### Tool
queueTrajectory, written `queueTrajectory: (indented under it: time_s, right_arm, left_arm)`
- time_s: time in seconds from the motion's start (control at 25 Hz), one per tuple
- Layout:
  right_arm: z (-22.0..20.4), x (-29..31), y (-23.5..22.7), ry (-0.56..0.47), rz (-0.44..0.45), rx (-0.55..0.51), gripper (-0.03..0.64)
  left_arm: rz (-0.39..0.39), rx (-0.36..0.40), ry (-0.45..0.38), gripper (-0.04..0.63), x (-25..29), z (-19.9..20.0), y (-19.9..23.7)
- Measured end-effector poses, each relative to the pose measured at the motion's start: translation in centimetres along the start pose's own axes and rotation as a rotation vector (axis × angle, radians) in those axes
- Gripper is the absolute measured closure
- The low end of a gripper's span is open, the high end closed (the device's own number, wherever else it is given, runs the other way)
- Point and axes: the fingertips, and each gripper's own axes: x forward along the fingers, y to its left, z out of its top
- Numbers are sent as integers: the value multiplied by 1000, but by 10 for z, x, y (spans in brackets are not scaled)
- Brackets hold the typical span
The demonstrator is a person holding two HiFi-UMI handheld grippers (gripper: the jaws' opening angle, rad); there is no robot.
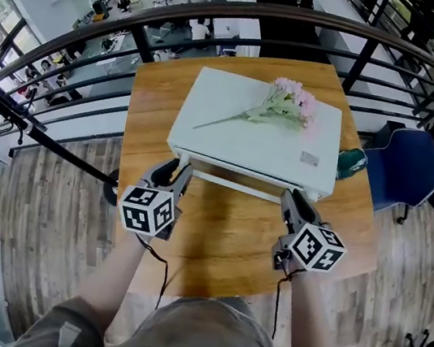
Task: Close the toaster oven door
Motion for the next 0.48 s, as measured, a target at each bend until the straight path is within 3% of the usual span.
queueTrajectory:
  time_s: [0.16, 0.28, 0.48]
  right_arm:
    - [5, 6, -2, 1, -4, 11, 491]
    - [6, 6, 1, 10, -26, -81, 491]
    - [12, -12, 3, 7, -59, -135, 489]
  left_arm:
    - [7, 15, 3, 443, 6, 5, 1]
    - [9, 28, 17, 442, 6, 6, 2]
    - [50, 119, 37, 462, -7, 9, -2]
